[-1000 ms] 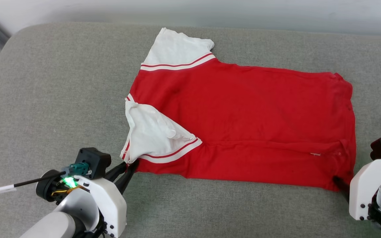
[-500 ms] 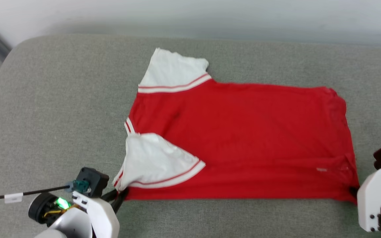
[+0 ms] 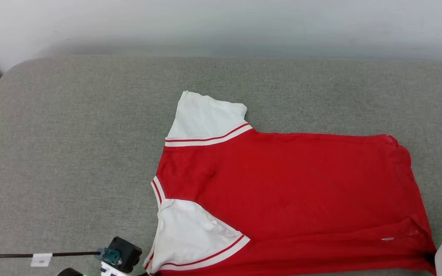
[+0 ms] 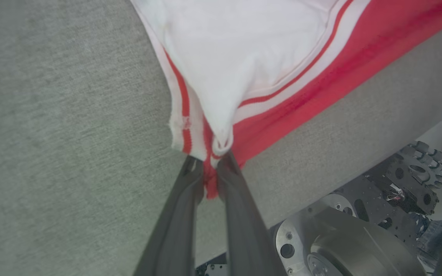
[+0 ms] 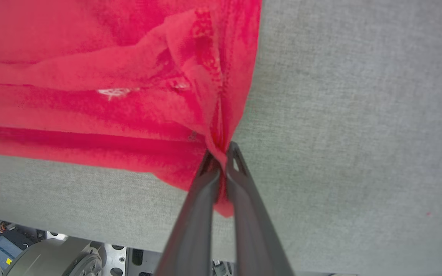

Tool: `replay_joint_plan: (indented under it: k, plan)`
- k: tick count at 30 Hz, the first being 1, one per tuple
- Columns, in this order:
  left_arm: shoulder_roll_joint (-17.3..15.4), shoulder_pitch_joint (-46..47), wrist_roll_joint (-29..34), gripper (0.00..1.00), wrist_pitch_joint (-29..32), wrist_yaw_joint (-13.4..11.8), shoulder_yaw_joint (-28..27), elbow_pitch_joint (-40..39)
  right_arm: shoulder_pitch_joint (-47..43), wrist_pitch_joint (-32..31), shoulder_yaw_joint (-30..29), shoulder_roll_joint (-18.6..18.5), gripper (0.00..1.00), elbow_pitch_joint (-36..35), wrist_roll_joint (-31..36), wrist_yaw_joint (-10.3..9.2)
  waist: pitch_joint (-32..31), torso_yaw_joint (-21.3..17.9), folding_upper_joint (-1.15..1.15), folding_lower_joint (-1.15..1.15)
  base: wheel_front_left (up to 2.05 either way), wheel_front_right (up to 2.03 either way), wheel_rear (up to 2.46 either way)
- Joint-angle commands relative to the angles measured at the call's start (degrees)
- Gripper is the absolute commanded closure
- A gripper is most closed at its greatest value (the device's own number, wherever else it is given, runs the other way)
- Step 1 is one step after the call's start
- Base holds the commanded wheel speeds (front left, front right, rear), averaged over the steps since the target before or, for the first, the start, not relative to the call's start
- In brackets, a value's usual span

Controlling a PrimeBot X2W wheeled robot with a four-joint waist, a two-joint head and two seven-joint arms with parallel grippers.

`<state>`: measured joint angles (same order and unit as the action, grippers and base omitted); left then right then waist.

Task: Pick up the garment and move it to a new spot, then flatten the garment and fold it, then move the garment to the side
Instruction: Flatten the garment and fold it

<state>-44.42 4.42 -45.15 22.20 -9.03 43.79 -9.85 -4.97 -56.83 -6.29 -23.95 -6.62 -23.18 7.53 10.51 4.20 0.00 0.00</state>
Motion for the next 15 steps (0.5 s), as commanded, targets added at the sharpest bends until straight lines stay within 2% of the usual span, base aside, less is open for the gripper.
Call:
replay_joint_plan:
  k: [1,4,5,6,7,11,15]
  plan:
    - [0.44,-0.37,0.06,1.00,-0.54,0.35,0.13,0.85,-0.83,0.35,-0.42,0.85,1.00,0.59,0.11,-0.07,0.14,-0.02,0.00,0.00,0.00,0.00,0.00]
    - [1.11,0.44,1.44,1.00,-2.05,0.61,0.44,3.01,-0.90,1.15,-0.46,2.55,1.00,2.11,-0.16,-0.07,0.04,-0.10,0.00,0.00,0.00,0.00,0.00]
    - [1.47,0.66,1.81,0.74,-2.80,0.48,0.42,3.72,-0.79,1.62,-0.20,2.67,0.73,2.47,-0.28,-0.06,-0.08,-0.09,0.00,0.00,0.00,0.00,0.00]
    - [1.78,0.64,2.10,0.36,-3.34,0.53,0.51,4.44,-0.65,2.25,-0.13,2.92,0.13,2.92,-0.38,-0.06,-0.27,-0.08,0.00,0.00,0.00,0.00,0.00]
    - [2.05,0.55,2.17,0.00,-3.73,0.72,0.69,5.05,-0.49,2.84,-0.16,3.26,0.00,3.49,-0.40,-0.06,-0.51,-0.08,0.00,0.00,0.00,0.00,0.00]
    - [3.21,0.65,1.93,0.00,-6.54,0.91,-0.16,6.34,0.38,4.92,0.25,3.36,0.00,3.90,-0.88,-0.06,-1.69,-0.03,0.00,0.00,0.00,0.00,0.00]
    - [3.89,1.76,2.22,0.00,-12.58,-0.15,-3.55,6.41,1.74,8.77,-0.32,3.05,0.00,1.77,-1.63,-0.05,-3.15,0.07,0.00,0.00,0.00,0.00,0.00]
